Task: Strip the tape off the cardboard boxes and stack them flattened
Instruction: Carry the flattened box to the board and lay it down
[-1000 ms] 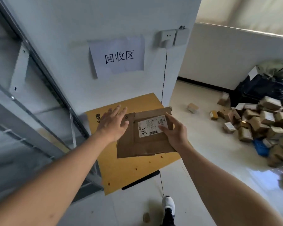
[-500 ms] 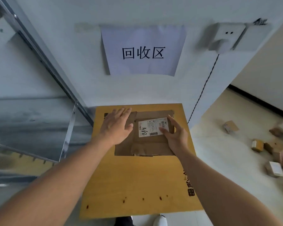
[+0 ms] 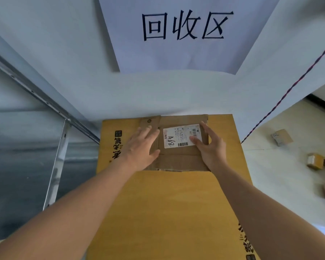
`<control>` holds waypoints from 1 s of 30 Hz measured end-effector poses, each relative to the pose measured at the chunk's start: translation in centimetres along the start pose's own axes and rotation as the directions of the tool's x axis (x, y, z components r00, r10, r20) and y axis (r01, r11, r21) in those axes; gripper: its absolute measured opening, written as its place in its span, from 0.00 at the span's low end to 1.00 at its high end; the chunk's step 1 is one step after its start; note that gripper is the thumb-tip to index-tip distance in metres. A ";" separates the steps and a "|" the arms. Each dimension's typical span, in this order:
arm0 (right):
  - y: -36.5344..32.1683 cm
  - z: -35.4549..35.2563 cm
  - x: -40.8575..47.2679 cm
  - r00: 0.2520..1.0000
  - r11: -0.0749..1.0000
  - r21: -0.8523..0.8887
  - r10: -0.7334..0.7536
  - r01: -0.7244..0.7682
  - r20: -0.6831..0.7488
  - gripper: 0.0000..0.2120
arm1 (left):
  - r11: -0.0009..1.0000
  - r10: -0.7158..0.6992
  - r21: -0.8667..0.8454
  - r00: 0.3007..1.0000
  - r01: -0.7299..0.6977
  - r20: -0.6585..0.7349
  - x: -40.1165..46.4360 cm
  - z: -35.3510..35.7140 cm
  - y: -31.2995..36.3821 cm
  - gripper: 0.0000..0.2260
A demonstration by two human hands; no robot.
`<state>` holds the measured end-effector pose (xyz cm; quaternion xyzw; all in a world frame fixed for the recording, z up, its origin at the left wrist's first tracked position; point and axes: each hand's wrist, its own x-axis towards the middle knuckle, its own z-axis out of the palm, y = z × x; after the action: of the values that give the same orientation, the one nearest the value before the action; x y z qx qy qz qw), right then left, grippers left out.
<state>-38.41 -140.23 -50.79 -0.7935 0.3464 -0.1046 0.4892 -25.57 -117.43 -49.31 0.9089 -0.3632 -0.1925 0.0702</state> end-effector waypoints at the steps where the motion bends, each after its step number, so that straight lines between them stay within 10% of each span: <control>1: 0.2 0.3 0.4 1.000 1.000 -0.005 0.000 -0.001 -0.002 0.30 | 1.000 0.013 -0.005 1.000 -0.013 0.015 0.2 0.7 -0.1 0.34; 8: 1.5 0.6 2.3 0.997 0.951 -0.301 -0.049 0.064 0.057 0.30 | 1.000 -0.010 0.001 0.998 0.010 0.059 1.7 3.9 0.4 0.29; 14: 0.9 1.6 2.7 0.985 0.683 -0.710 -0.101 0.169 0.137 0.27 | 0.987 -0.105 0.126 0.992 0.096 0.063 2.4 4.2 1.9 0.31; 30: 0.7 3.9 2.0 0.895 0.620 -0.721 0.067 0.309 0.441 0.33 | 0.973 -0.098 0.215 0.994 0.084 0.054 3.3 5.3 1.1 0.30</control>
<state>-35.30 -138.97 -53.72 -0.9502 0.1857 0.1968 0.1543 -26.22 -120.40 -54.87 0.9201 -0.3419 -0.1849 -0.0479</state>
